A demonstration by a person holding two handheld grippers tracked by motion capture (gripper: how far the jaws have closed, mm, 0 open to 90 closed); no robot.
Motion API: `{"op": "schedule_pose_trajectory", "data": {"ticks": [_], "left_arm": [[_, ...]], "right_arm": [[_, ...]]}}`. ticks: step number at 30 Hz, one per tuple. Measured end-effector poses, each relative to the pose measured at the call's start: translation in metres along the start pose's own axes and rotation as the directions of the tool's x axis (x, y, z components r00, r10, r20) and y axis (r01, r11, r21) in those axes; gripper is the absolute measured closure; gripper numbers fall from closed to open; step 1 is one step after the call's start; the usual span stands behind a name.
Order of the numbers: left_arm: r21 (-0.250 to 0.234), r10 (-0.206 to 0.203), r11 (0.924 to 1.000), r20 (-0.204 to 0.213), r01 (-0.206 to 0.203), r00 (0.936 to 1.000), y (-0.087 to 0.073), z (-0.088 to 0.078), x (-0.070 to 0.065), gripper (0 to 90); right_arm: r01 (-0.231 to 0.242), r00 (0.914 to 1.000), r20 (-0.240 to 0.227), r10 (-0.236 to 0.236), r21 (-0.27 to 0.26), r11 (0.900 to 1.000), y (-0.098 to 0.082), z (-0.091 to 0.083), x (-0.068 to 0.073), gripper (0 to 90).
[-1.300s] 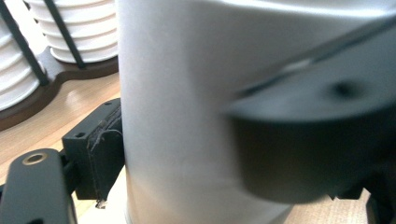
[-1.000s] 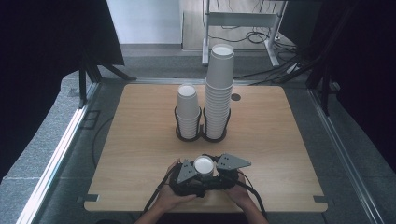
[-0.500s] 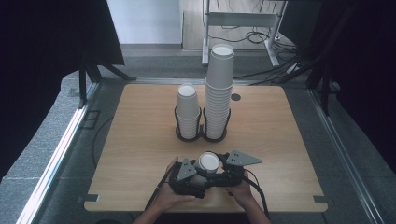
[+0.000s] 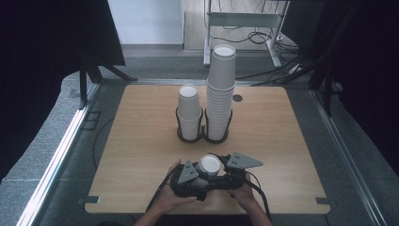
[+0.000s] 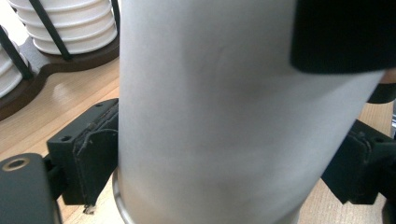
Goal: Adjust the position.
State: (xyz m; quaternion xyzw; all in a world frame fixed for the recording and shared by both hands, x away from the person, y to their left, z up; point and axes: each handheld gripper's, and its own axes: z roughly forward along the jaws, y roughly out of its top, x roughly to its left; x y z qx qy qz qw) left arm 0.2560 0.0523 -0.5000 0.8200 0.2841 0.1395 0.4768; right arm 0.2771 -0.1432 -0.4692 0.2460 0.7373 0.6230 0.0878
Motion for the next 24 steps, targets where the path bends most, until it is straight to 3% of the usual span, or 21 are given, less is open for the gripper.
{"op": "schedule_pose_trajectory", "data": {"ticks": [11, 16, 24], "left_arm": [[-0.006, 0.025, 0.9997, -0.015, -0.025, 0.9996, -0.0008, -0.0003, -0.0009, 11.5], [-0.015, 0.037, 0.9992, -0.057, -0.038, 0.9977, -0.0003, -0.0017, -0.0016, 11.6], [-0.052, 0.021, 0.9982, -0.119, -0.028, 0.9927, 0.0020, -0.0099, 0.0050, 11.8]], "right_arm": [[0.008, 0.9999, 0.007, -0.008, 0.011, 1.000, -0.0002, 0.0005, 0.0015, 22.0], [0.008, 0.9999, 0.014, -0.009, 0.015, 1.000, -0.0001, 0.0009, 0.0024, 17.7], [0.012, 0.9996, 0.024, -0.012, 0.015, 1.000, 0.0007, -0.0001, 0.0022, 15.0]]}}
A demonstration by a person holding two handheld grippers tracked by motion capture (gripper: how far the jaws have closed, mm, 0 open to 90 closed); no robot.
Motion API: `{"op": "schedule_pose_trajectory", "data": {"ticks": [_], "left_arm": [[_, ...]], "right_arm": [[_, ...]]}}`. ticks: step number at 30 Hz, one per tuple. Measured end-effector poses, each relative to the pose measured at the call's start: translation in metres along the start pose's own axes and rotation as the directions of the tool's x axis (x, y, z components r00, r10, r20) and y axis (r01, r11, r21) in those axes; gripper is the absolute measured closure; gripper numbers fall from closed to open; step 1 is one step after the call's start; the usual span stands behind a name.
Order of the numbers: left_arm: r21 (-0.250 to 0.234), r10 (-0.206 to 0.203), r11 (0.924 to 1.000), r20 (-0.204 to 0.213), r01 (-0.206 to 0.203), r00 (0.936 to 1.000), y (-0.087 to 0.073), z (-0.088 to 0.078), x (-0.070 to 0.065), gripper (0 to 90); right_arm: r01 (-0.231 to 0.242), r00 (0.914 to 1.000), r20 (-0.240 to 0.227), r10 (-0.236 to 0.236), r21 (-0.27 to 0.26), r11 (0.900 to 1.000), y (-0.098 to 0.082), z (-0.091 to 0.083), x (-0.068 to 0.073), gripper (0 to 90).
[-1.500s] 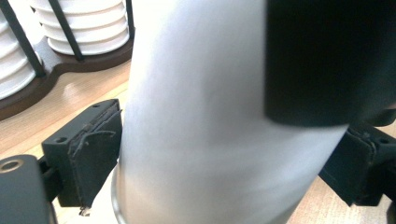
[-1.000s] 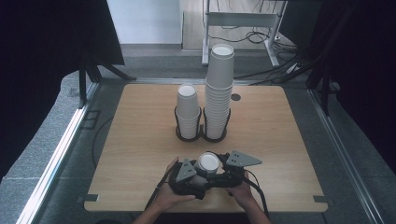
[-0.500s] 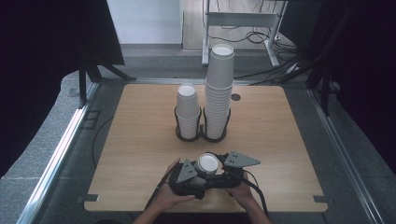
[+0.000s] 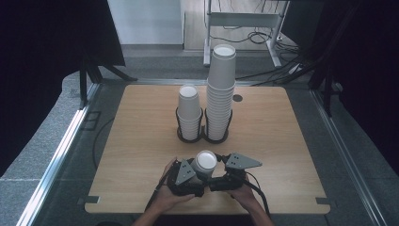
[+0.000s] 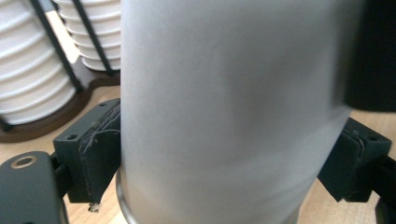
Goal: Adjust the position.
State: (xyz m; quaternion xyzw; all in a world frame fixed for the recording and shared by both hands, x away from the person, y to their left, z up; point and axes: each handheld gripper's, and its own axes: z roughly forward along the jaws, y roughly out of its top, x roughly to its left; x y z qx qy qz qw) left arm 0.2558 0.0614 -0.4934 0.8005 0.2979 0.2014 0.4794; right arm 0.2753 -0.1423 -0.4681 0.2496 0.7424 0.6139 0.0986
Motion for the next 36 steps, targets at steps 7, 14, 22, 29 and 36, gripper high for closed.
{"op": "schedule_pose_trajectory", "data": {"ticks": [7, 14, 22, 29, 36], "left_arm": [[0.000, 0.016, 0.9999, -0.046, -0.016, 0.9988, 0.000, -0.003, 0.007, 11.8], [0.007, 0.036, 0.9993, -0.094, -0.036, 0.9950, -0.001, -0.004, 0.009, 11.8], [0.017, 0.045, 0.9989, -0.109, -0.043, 0.9931, -0.002, -0.004, 0.011, 11.7], [0.032, 0.051, 0.9984, -0.125, -0.047, 0.9909, -0.003, -0.003, 0.012, 11.7], [0.041, 0.075, 0.9967, -0.145, -0.070, 0.9866, -0.002, -0.003, 0.012, 11.6]], "right_arm": [[0.008, 1.0000, 0.005, -0.008, -0.007, 1.000, 0.001, -0.004, -0.002, 14.9], [0.022, 0.9998, -0.002, -0.022, -0.003, 1.000, 0.002, -0.006, -0.002, 14.9], [0.027, 0.9996, -0.001, -0.027, 0.007, 1.000, 0.001, -0.005, -0.002, 15.2], [0.028, 0.9996, 0.001, -0.028, 0.023, 0.999, 0.000, -0.003, -0.003, 15.6], [0.023, 0.9997, 0.008, -0.023, 0.032, 0.999, 0.000, -0.003, -0.004, 15.8]]}}
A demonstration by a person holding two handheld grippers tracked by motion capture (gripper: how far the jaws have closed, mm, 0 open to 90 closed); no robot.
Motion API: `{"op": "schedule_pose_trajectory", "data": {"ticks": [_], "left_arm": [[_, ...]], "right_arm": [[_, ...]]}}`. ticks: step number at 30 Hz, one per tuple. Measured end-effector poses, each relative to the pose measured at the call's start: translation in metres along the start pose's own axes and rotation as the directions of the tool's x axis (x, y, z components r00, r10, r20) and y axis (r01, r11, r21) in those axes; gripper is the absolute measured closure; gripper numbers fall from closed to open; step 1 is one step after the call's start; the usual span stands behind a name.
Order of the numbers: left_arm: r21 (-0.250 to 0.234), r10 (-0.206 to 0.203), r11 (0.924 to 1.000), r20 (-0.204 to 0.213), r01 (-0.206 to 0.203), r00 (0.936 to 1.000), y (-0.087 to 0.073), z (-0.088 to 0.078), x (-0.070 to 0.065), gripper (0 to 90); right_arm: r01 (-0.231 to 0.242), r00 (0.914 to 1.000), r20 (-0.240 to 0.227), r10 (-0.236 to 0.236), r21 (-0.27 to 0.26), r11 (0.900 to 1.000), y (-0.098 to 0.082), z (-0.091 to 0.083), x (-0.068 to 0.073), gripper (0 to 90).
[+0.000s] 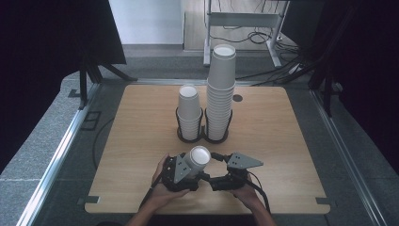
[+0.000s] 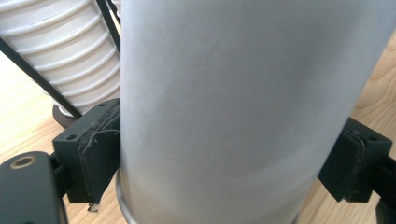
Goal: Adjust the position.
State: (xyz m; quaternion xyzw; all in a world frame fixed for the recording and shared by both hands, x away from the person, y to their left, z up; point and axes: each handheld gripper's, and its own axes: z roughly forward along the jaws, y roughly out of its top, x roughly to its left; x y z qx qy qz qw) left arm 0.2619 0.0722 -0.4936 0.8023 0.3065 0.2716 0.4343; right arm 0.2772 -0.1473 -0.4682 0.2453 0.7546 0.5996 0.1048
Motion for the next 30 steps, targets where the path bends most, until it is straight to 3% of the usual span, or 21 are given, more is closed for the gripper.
{"op": "schedule_pose_trajectory", "data": {"ticks": [5, 30], "left_arm": [[0.011, 0.017, 0.9998, -0.015, -0.017, 0.9997, -0.0005, 0.0007, -0.0002, 11.6], [0.032, 0.067, 0.9974, -0.064, -0.065, 0.9957, -0.0008, 0.0003, 0.0001, 11.6]], "right_arm": [[0.011, 0.9999, 0.000, -0.011, 0.035, 0.999, -0.0019, 0.0036, 0.0015, 15.8], [0.003, 1.0000, 0.000, -0.003, 0.059, 0.998, -0.0030, 0.0052, 0.0017, 15.9]]}}
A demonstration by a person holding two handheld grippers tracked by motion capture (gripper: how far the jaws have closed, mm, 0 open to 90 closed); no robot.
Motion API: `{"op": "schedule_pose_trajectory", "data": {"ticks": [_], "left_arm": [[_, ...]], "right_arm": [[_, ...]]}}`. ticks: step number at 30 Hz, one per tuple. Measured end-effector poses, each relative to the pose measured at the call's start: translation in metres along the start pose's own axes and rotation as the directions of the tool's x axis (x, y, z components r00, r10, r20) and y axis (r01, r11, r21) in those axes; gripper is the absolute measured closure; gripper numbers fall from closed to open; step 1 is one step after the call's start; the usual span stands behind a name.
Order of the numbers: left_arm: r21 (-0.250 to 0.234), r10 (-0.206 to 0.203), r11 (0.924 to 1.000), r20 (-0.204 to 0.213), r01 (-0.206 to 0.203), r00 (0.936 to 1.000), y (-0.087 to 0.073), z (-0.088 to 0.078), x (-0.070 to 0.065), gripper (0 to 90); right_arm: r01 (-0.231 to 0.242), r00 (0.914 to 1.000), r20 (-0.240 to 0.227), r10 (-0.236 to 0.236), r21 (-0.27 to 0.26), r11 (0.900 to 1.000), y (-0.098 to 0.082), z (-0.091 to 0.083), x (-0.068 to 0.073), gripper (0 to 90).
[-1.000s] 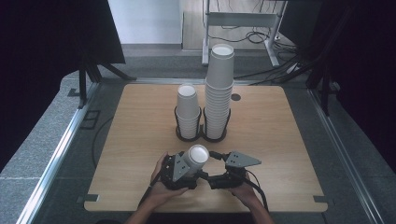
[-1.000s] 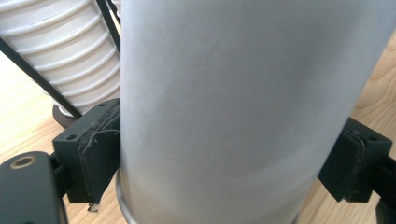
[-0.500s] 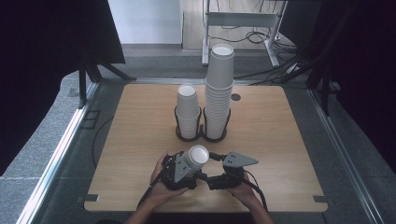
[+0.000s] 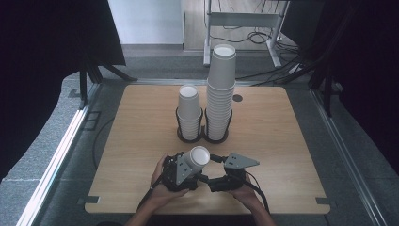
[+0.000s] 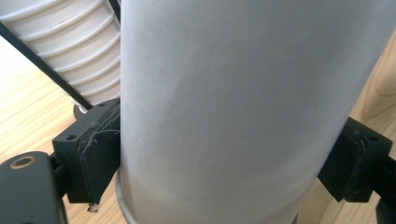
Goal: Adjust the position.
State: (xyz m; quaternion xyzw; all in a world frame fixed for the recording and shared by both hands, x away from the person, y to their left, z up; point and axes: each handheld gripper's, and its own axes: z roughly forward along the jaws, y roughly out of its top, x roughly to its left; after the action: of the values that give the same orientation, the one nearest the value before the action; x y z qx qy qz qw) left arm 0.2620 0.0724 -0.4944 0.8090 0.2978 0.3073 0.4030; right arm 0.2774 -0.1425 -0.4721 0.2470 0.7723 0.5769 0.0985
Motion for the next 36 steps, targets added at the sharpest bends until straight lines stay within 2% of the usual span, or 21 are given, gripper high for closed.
{"op": "schedule_pose_trajectory", "data": {"ticks": [13, 21, 36], "left_arm": [[0.021, 0.047, 0.9987, -0.033, -0.046, 0.9983, -0.0006, 0.0021, -0.0032, 11.5], [0.028, 0.057, 0.9980, -0.041, -0.056, 0.9975, -0.0013, 0.0032, -0.0042, 11.5], [0.036, 0.082, 0.9961, -0.052, -0.080, 0.9953, -0.0016, 0.0038, -0.0073, 11.4]], "right_arm": [[0.004, 0.9999, -0.009, -0.004, 0.026, 1.000, -0.0012, 0.0025, 0.0002, 16.0], [0.003, 1.0000, -0.009, -0.003, 0.055, 0.999, -0.0026, 0.0050, 0.0001, 16.1], [0.006, 0.9999, -0.015, -0.005, 0.063, 0.998, -0.0029, 0.0058, 0.0010, 16.6]]}}
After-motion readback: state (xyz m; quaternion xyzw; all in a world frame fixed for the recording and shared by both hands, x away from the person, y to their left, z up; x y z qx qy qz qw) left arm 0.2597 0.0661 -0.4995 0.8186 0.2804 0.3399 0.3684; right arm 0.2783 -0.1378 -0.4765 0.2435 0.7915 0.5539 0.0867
